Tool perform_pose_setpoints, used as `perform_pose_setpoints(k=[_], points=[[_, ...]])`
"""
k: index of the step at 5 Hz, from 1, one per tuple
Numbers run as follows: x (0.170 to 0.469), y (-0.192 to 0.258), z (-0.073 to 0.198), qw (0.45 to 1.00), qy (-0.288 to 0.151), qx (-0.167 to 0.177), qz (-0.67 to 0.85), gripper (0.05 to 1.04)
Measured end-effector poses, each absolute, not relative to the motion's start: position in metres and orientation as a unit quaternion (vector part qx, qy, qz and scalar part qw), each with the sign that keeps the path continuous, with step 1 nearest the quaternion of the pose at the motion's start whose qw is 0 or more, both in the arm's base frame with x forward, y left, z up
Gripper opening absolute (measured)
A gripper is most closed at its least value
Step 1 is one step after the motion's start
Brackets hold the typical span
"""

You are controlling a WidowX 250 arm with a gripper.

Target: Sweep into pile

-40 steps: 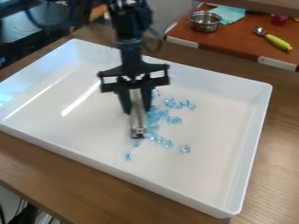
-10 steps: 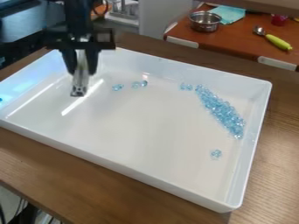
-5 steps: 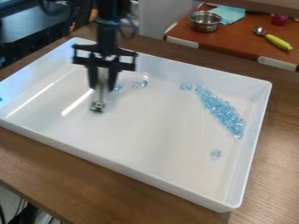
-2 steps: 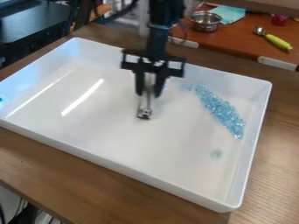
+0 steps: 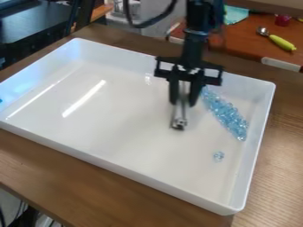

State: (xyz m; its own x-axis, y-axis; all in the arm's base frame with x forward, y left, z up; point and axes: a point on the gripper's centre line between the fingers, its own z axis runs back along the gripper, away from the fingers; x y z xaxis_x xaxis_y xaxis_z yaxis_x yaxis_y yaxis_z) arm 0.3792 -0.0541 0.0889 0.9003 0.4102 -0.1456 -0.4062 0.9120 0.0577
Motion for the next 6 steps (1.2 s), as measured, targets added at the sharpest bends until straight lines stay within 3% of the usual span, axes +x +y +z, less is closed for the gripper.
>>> perform_pose_setpoints(k=[1, 3, 4, 5, 6], points=[[0.382, -0.076, 0.089, 0.977, 0.083, 0.005, 0.194, 0.366], [0.373, -0.075, 0.106, 0.979, 0.089, -0.019, 0.183, 0.366], [0.35, -0.036, 0.157, 0.973, 0.06, -0.051, 0.216, 0.366], [0.324, 0.007, 0.178, 0.963, 0.056, -0.059, 0.256, 0.366], [0.297, 0.009, 0.173, 0.952, 0.076, -0.059, 0.291, 0.366]])
